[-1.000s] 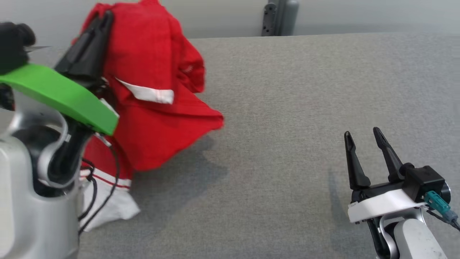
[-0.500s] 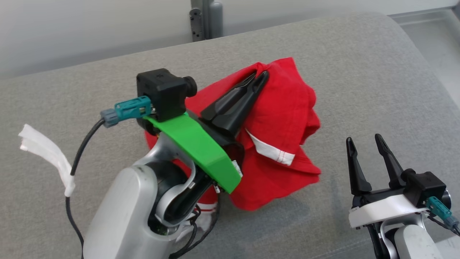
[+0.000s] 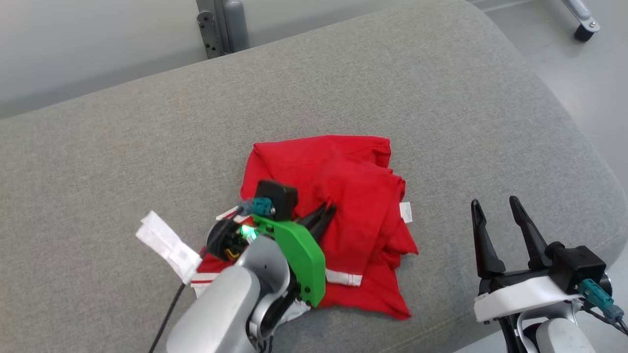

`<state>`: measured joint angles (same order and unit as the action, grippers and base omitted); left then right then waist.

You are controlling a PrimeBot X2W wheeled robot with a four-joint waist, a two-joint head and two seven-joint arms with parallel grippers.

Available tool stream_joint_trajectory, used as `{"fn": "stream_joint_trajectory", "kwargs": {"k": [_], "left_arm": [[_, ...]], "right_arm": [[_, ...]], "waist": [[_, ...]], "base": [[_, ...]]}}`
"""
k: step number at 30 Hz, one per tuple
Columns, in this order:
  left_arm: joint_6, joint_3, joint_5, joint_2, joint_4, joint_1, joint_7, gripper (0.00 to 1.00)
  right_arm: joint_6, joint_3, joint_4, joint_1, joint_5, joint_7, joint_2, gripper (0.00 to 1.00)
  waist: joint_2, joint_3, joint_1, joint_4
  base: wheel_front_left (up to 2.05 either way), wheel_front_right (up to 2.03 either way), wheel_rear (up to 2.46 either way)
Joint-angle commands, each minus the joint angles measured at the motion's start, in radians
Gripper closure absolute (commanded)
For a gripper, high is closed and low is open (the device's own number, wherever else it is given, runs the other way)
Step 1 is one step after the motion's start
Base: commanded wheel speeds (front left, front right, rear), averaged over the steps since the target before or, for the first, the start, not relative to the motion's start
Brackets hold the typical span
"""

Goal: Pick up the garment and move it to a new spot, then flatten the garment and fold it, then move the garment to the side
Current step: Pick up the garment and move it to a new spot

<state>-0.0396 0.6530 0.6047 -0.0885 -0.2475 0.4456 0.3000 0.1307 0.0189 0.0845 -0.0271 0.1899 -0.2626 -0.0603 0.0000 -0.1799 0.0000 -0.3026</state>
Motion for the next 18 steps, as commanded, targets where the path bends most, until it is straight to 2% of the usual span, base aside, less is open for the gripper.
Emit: {"fn": "stream_joint_trajectory", "kwargs": {"k": [1,9,11,12,18], "left_arm": [[-0.010,0.016,-0.014,0.002,-0.046,-0.023,-0.020,1.00],[-0.033,0.054,-0.036,0.021,-0.250,0.005,-0.153,1.00],[-0.032,0.054,-0.027,0.026,-0.262,0.014,-0.184,0.50],[-0.030,0.057,-0.025,0.027,-0.264,0.017,-0.194,0.01],[0.016,0.070,-0.070,0.016,-0.214,0.003,-0.273,0.00]], "right_arm": [[0.000,-0.003,-0.001,0.007,0.000,-0.003,0.001,0.00],[0.000,0.002,0.003,-0.010,-0.009,-0.003,0.004,0.00],[0.000,0.002,0.002,-0.011,-0.011,-0.003,0.003,0.00],[0.000,0.000,0.003,-0.009,-0.013,-0.003,0.003,0.00],[0.000,-0.009,0.007,0.015,-0.017,-0.003,-0.002,0.00]], "waist": [[0.0000,-0.003,0.0000,0.009],[0.0000,-0.009,0.0000,0.062],[0.0000,-0.005,0.0000,0.078],[0.0000,-0.003,0.0000,0.085],[0.0000,0.034,0.0000,0.121]], "base": [[0.00,0.00,0.00],[0.00,0.00,0.00],[0.00,0.00,0.00],[0.00,0.00,0.00],[0.00,0.00,0.00]]}}
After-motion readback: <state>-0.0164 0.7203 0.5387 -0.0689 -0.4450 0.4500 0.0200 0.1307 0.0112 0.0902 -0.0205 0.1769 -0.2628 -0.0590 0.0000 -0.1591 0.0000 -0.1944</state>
